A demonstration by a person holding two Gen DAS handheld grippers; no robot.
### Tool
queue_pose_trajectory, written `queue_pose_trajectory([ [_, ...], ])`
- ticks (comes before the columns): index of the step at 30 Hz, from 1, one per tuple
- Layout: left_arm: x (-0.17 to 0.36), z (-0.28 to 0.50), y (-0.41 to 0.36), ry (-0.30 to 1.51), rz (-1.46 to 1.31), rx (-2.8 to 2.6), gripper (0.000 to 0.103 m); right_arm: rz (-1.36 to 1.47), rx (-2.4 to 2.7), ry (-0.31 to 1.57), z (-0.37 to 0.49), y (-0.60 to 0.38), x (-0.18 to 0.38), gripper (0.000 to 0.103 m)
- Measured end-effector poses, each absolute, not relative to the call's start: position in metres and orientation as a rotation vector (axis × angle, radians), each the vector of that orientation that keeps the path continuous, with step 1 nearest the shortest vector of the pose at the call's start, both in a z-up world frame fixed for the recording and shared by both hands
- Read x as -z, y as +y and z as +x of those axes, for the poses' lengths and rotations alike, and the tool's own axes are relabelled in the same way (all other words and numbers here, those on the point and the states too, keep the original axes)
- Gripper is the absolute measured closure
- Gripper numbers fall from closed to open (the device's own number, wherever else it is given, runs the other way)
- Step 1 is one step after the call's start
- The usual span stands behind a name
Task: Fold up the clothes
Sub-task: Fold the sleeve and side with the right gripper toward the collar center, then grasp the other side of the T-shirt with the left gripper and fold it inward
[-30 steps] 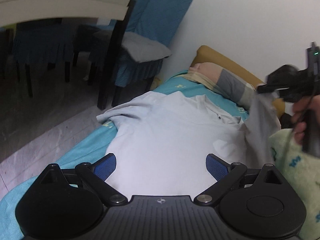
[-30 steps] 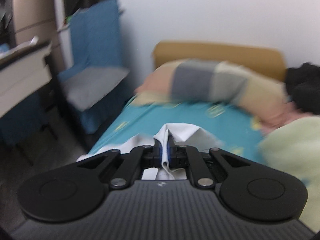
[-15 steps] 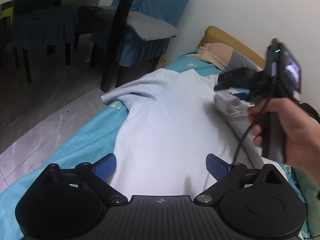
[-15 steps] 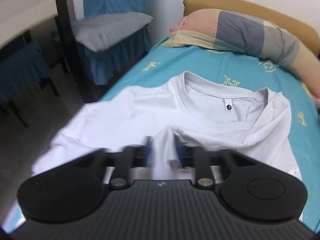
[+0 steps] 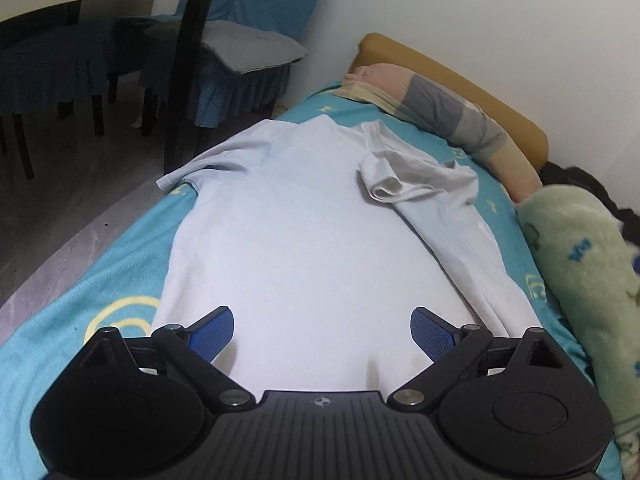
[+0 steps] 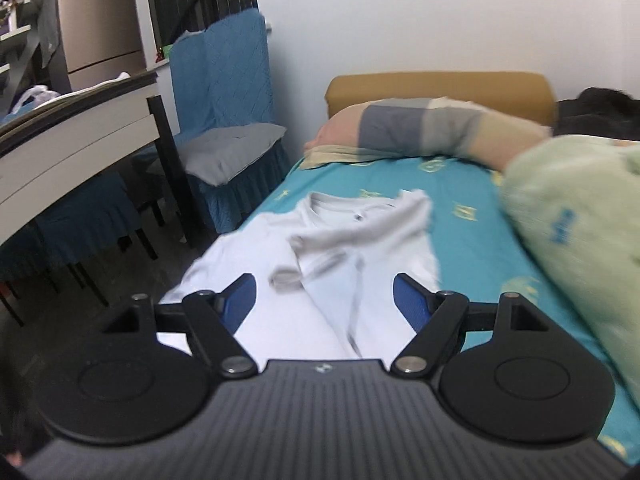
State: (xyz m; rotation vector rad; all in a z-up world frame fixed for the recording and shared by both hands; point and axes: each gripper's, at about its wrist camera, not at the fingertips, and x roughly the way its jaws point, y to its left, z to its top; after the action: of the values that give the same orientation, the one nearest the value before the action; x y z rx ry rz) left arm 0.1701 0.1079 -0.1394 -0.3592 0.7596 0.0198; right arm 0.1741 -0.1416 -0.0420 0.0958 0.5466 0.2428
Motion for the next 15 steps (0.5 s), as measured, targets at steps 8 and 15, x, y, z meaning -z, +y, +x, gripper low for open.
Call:
queue_pose_trajectory([
  [8,0.113,0.107,0.064,0.783,-0.401,0.128,0.010,0.317,-0.178,0.570,0.073,-0.226,0.068,0.026],
  [15,0.126,0.079,-0.006,0.930,-0.489,0.370,0.026,0.401,-0.171,0.477,0.058,-0.263,0.056,0.026],
])
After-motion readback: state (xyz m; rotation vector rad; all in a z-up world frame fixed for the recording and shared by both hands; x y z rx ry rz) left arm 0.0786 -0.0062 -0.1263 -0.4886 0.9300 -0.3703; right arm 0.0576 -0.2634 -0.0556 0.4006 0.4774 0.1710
